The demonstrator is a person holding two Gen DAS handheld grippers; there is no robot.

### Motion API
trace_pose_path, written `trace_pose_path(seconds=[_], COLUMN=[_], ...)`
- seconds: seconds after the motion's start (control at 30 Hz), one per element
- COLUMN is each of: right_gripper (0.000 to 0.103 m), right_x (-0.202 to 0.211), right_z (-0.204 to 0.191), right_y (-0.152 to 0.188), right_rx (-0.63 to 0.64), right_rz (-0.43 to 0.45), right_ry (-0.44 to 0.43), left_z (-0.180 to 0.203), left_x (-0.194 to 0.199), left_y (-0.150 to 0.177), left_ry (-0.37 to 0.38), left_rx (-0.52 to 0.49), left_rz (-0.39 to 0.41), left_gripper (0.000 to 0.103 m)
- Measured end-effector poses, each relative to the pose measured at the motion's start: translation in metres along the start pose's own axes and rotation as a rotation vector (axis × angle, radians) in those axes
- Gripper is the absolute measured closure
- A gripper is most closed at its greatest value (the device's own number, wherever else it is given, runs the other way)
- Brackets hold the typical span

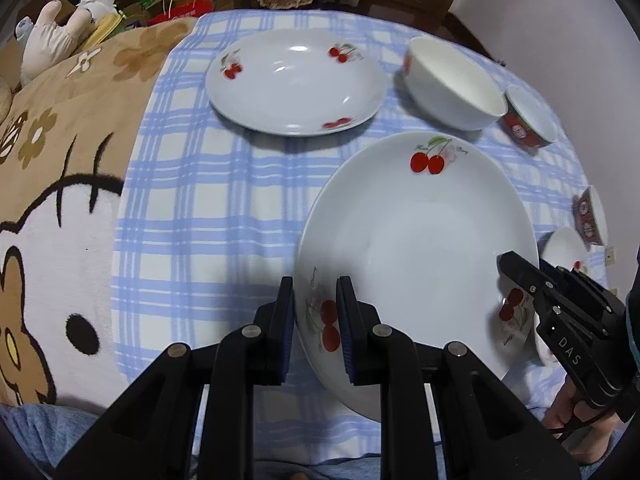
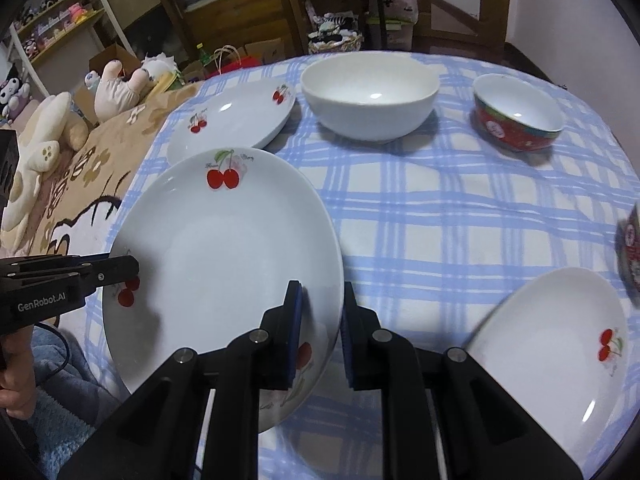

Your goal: Organize plates and bowls

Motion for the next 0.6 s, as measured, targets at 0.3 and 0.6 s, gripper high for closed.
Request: trace_pose_path(seconds=[0.3, 0.6], right_gripper=[0.084, 0.084], right_x=[0.040, 0.079], right_z=[0.035, 0.077], right_y=[0.003, 0.012], right_rx=[-0.041, -0.104], right_rz=[0.051, 0.097], right_ry=[0.039, 0.085], left_z=[0.044, 0.096], left_x=[0.016, 0.030], left_y=[0.005, 0.008], left_ry=[0.045, 0.077], left_rx=[-0.054, -0.111], left_rz=[0.059, 0.093], left_gripper=[0.083, 0.083])
Point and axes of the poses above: each gripper's, at about its wrist camera, not at the fingertips, and x roughly against the way its jaws point, z to its right, y to its underside, the point moved 5 cm from there along -x, roughly the way its jaws point, and after that the axes turned 4 degrees about y, right-handed, at the moved point
